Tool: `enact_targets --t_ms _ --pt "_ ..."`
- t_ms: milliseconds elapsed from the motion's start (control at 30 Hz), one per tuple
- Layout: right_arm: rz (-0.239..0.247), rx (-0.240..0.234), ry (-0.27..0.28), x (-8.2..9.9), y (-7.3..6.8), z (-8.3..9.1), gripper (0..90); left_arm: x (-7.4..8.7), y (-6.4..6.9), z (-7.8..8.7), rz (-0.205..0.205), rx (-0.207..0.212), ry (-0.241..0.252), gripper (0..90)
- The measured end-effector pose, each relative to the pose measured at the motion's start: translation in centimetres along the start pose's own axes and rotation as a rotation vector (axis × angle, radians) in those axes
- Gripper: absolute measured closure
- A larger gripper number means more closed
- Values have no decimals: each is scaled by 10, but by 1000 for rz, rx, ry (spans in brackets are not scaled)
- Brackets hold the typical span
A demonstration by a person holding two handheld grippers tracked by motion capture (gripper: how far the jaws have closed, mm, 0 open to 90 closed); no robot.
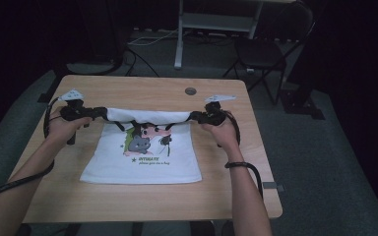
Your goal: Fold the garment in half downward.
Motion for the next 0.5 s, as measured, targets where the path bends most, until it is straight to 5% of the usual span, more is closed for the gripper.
enact_targets --t_ms 500 --pt "11 -5 -9 7 -4 0 802 14 3 1 -12 5 -13 823"
Point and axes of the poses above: each handheld gripper's, and its own axes: z roughly backward along the jaws, x roughly out of its underside, y roughly to its right, the point moved 9 cm from there along -z, roughly forward along the jaws, and after that the axes turned 2 degrees about z, right-handed, at the moved point
